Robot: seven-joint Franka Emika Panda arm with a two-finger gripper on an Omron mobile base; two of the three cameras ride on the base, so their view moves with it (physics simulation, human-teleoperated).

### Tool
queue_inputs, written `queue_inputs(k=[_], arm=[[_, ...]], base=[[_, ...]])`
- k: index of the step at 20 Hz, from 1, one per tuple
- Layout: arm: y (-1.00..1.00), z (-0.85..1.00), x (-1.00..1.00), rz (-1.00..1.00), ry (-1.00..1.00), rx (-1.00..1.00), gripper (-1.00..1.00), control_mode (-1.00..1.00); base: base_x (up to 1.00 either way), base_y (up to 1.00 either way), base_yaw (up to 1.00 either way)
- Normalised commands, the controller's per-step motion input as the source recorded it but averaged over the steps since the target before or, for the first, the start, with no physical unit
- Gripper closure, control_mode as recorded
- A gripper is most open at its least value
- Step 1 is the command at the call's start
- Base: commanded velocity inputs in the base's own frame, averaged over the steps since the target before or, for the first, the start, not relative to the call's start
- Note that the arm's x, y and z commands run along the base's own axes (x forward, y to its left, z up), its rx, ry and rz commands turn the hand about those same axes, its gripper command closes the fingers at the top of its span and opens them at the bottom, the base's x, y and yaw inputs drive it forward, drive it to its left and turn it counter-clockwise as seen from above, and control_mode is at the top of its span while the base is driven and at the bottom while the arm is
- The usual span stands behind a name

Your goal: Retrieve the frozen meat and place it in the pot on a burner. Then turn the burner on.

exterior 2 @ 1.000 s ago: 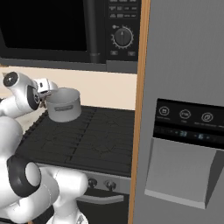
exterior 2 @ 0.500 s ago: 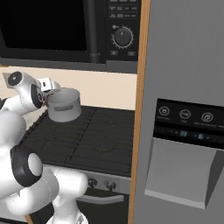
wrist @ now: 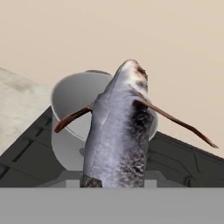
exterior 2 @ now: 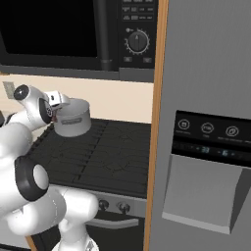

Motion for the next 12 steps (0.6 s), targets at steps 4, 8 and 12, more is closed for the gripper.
queue_inputs(k=[4,8,12], arm=[[0.00,0.00,0.14,0.00,0.00,0.00,1.00,-1.00],[0.00,0.00,0.14,0.00,0.00,0.00,1.00,-1.00],[0.00,0.00,0.16,0.00,0.00,0.00,1.00,-1.00]], base=[[0.00,0.00,0.00],[0.00,0.00,0.00],[0.00,0.00,0.00]])
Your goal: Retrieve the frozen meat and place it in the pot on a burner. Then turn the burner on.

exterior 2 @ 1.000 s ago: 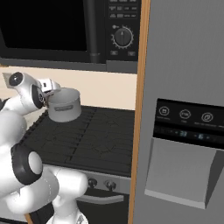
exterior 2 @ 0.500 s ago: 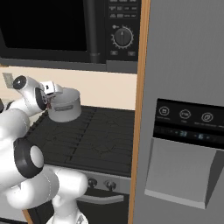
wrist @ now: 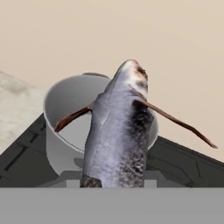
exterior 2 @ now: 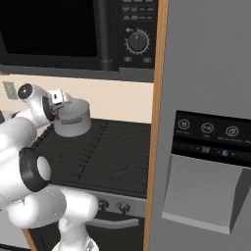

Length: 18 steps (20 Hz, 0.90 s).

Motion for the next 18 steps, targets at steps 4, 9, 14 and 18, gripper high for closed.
queue_inputs(k=[4,9,14,18], arm=[[0.00,0.00,0.21,0.00,0.00,0.00,1.00,-1.00],[0.00,0.00,0.21,0.00,0.00,0.00,1.00,-1.00],[0.00,0.00,0.19,-0.01,0.00,0.00,1.00,-1.00],[0.00,-0.01,0.17,-0.02,0.00,0.00,1.00,-1.00]], base=[[0.00,0.00,0.00],[0.00,0.00,0.00],[0.00,0.00,0.00],[0.00,0.00,0.00]])
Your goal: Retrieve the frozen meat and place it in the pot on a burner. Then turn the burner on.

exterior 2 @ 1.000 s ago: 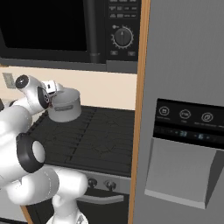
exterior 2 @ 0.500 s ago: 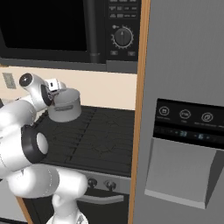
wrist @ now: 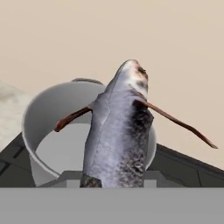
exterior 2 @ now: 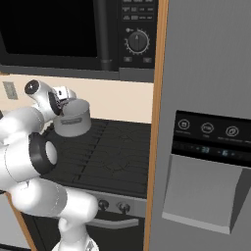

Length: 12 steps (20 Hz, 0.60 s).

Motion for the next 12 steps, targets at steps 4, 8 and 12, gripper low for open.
queue_inputs(k=[4,8,12], arm=[[0.00,-0.07,0.22,-0.01,0.00,0.00,1.00,-1.00],[0.00,-0.04,0.27,-0.02,0.00,0.00,1.00,-1.00],[0.00,0.00,0.29,-0.02,0.00,0.00,1.00,-1.00]], base=[[0.00,0.00,0.00],[0.00,0.00,0.00],[0.00,0.00,0.00]])
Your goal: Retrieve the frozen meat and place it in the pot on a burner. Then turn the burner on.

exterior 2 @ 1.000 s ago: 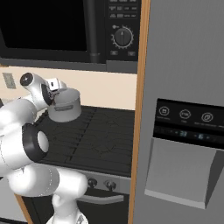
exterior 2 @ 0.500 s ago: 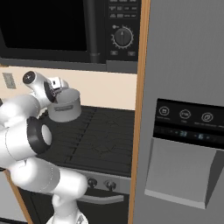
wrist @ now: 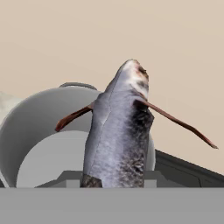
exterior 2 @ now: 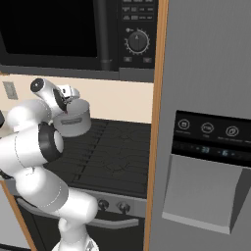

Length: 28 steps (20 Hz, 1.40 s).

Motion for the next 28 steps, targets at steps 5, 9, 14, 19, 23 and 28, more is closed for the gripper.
queue_inputs(k=[5,9,14,19,23,28], arm=[[0.01,-0.05,0.23,-0.02,0.00,0.00,1.00,-1.00],[0.07,-0.16,0.13,-0.01,0.00,0.00,1.00,-1.00],[0.08,-0.06,0.12,-0.01,0.00,0.00,1.00,-1.00],[0.04,0.00,0.18,-0.01,0.00,0.00,1.00,-1.00],[0.03,0.00,0.18,-0.02,0.00,0.01,1.00,-1.00],[0.11,0.00,0.17,-0.02,0.00,0.01,1.00,-1.00]], base=[[0.00,0.00,0.00],[0.00,0.00,0.00],[0.00,0.00,0.00],[0.00,0.00,0.00],[0.00,0.00,0.00],[0.00,0.00,0.00]])
